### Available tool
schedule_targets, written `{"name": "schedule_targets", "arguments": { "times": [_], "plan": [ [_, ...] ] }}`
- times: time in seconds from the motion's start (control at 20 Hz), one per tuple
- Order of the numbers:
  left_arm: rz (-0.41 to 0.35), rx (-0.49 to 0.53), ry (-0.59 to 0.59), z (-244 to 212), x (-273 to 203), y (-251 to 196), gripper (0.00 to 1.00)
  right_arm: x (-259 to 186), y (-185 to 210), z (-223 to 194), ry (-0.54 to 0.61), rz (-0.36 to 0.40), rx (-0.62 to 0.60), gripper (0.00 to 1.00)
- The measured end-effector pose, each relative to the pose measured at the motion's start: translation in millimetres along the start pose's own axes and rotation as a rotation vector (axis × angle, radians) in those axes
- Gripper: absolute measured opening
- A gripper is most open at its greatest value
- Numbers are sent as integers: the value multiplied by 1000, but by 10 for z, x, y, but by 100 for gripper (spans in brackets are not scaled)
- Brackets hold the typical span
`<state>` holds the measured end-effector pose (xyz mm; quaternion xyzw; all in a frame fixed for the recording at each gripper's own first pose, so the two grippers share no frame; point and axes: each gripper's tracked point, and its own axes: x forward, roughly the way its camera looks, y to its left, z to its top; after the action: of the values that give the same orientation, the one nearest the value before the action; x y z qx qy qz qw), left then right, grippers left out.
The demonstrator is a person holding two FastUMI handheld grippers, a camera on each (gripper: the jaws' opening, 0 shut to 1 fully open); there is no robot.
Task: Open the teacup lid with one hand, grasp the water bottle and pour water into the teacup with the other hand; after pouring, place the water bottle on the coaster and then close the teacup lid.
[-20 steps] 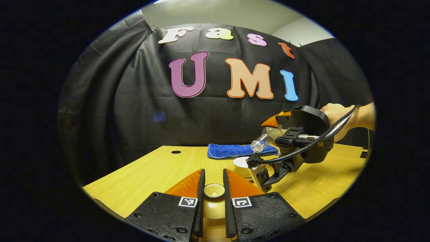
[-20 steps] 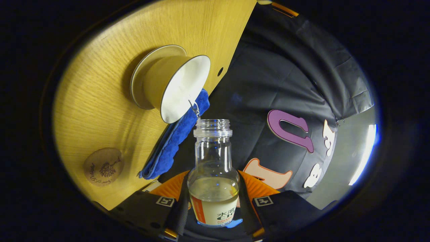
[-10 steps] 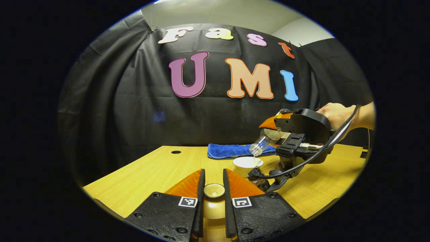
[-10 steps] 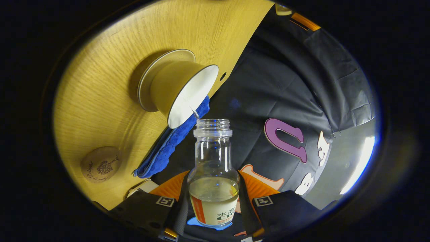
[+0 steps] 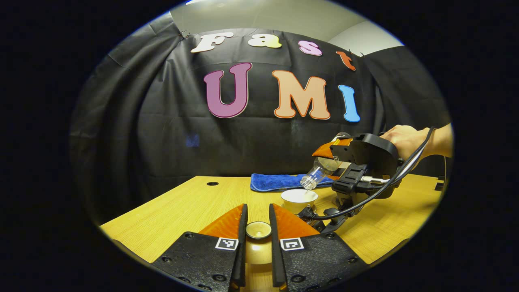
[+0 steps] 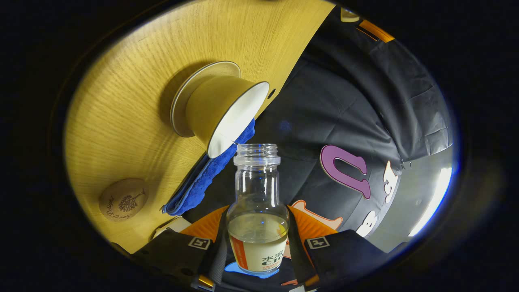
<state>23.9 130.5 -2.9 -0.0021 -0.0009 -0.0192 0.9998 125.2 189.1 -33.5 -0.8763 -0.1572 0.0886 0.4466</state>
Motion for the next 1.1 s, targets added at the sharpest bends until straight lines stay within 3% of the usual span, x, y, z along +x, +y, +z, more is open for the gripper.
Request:
{"name": "schedule_targets", "arguments": {
  "times": [0.25, 0.55, 0.8, 1.1],
  "plan": [
    [1, 0, -1, 6, 4, -5, 23, 7, 19, -13, 2, 23, 42, 70],
    [6, -1, -2, 5, 0, 5, 23, -27, 224, -34, 27, 157, 352, 69],
    [6, -2, 0, -10, -3, 4, 23, -94, 241, -87, 50, 238, 747, 68],
    [19, -2, 3, -14, 28, 21, 23, -245, 189, -578, 114, 252, 1395, 74]
  ]
}}
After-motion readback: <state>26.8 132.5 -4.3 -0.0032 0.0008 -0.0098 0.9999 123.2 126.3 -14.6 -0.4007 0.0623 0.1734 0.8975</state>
